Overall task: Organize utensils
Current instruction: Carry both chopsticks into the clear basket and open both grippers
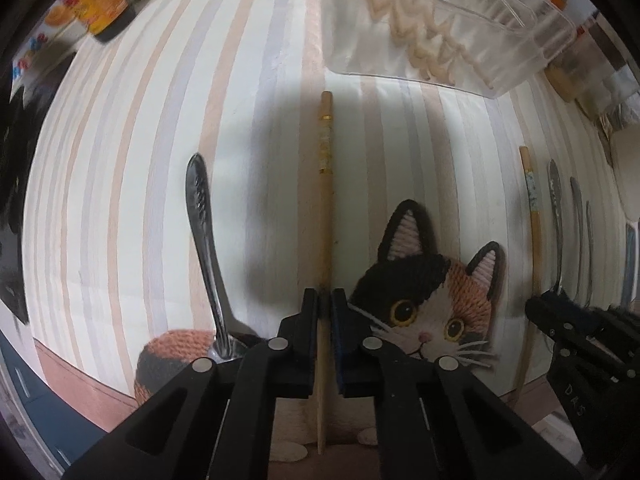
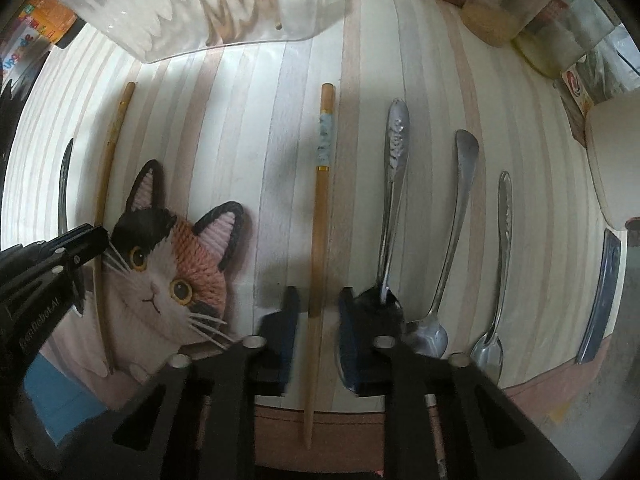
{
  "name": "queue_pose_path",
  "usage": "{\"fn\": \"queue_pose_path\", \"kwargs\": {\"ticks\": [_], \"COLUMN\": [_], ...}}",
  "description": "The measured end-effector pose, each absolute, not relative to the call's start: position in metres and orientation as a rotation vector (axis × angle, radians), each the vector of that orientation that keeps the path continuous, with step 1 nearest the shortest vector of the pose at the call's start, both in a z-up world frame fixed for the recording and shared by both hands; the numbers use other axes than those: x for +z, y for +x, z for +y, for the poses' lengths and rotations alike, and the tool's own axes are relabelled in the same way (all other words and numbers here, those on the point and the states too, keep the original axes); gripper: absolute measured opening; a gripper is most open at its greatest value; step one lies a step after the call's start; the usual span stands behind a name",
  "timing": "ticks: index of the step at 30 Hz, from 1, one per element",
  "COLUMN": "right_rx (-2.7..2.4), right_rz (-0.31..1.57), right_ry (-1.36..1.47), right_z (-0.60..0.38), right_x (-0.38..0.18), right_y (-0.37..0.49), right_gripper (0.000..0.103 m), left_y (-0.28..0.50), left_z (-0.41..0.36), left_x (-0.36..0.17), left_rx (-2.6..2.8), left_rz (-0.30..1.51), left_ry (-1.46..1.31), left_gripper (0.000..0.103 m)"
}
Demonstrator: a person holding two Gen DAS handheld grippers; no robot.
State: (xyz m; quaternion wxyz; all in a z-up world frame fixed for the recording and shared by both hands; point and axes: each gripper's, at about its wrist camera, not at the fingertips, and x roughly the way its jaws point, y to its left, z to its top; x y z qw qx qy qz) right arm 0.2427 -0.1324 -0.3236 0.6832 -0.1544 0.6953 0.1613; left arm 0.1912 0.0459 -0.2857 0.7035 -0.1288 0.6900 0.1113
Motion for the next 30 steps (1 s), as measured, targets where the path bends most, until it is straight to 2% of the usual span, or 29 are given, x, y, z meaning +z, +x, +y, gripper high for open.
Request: {"fn": "queue_pose_path", "kwargs": {"ticks": [3, 15, 20, 30], "right_rx": [0.363, 0.358, 0.351, 0.351], "right_rz": [1.553, 1.548, 1.544, 1.468], "right_ry": [-0.347, -0.335, -0.342, -0.284], "right_z": [-0.127, -0.129, -0.126, -0.136], "right_x": [-0.324, -0.324, -0.323, -0.299], "right_y": [0.238, 0.241, 0.242, 0.241], "right_gripper": [0.008, 0.008, 0.007, 0.007], "left_y": [0.187, 0.189, 0.189, 0.180], "left_z": [0.047, 0.041, 0.034, 0.053], "left_x": [-0.287, -0.290, -0.289, -0.241], "left_rx": [0.228, 0.217, 0.234, 0.289], "left_rz": [1.552, 1.557, 1.540, 1.422], "left_ry": [-0.360, -0.324, -0.298, -0.289], "left_gripper": [0.004, 0.008, 0.004, 0.004]}}
